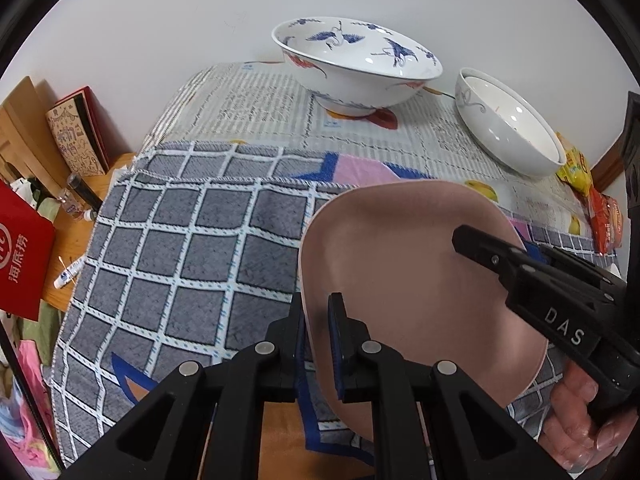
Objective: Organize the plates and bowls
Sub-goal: 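Open both grippers and release the pink plate, then grasp a small brown clay bowl with the left gripper while the right grasps another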
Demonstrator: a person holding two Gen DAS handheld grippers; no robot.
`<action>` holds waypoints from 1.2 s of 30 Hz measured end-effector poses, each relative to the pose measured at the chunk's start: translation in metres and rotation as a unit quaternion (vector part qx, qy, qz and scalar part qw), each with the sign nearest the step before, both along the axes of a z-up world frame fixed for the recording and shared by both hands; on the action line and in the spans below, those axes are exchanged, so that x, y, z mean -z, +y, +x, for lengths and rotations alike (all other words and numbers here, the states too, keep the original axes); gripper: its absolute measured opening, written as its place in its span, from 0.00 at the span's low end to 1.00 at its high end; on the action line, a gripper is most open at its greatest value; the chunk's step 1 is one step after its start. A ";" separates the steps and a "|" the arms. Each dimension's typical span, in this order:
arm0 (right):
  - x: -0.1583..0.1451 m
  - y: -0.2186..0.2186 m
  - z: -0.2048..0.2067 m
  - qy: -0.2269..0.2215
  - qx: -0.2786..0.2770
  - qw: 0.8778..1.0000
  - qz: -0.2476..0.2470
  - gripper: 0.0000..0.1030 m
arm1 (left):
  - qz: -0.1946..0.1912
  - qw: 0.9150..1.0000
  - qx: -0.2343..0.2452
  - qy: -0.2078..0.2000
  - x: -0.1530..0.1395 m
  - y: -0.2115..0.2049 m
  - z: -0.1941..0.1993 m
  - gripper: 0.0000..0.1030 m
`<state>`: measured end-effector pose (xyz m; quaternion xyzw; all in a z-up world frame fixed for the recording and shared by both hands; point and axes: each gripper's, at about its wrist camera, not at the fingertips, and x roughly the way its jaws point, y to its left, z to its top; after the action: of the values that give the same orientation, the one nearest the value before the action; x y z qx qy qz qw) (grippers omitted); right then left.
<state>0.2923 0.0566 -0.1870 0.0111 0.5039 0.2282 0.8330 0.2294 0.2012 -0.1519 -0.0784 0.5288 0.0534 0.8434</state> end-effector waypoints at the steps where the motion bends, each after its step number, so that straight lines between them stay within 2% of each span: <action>1: -0.001 -0.001 -0.002 -0.003 0.002 1.000 0.002 0.28 | 0.003 1.000 0.003 0.001 0.000 -0.002 -0.001 0.12; 5: -0.008 -0.004 -0.007 -0.019 -0.002 1.000 0.013 0.35 | 0.005 1.000 0.005 0.006 0.001 -0.005 -0.004 0.13; 8: -0.011 -0.003 -0.007 -0.023 0.001 1.000 0.004 0.39 | 0.004 1.000 0.006 0.006 -0.001 -0.006 -0.007 0.15; 19: -0.033 -0.021 -0.026 -0.041 0.012 0.999 0.008 0.39 | 0.007 1.000 0.022 -0.010 -0.023 -0.018 -0.020 0.16; 28: -0.041 -0.051 -0.063 -0.041 0.026 0.999 -0.013 0.40 | 0.012 0.999 0.035 -0.027 -0.046 -0.038 -0.043 0.16; 32: -0.051 -0.072 -0.084 -0.046 0.038 0.998 -0.029 0.40 | 0.015 0.998 0.042 -0.040 -0.058 -0.050 -0.056 0.24; 36: -0.063 -0.096 -0.106 -0.049 0.054 0.996 -0.055 0.40 | 0.013 0.997 0.058 -0.051 -0.071 -0.069 -0.067 0.24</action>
<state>0.1867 -0.0397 -0.1245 -0.0187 0.4732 0.1546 0.8671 0.1624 0.1317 -0.0812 -0.0394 0.4883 0.0075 0.8718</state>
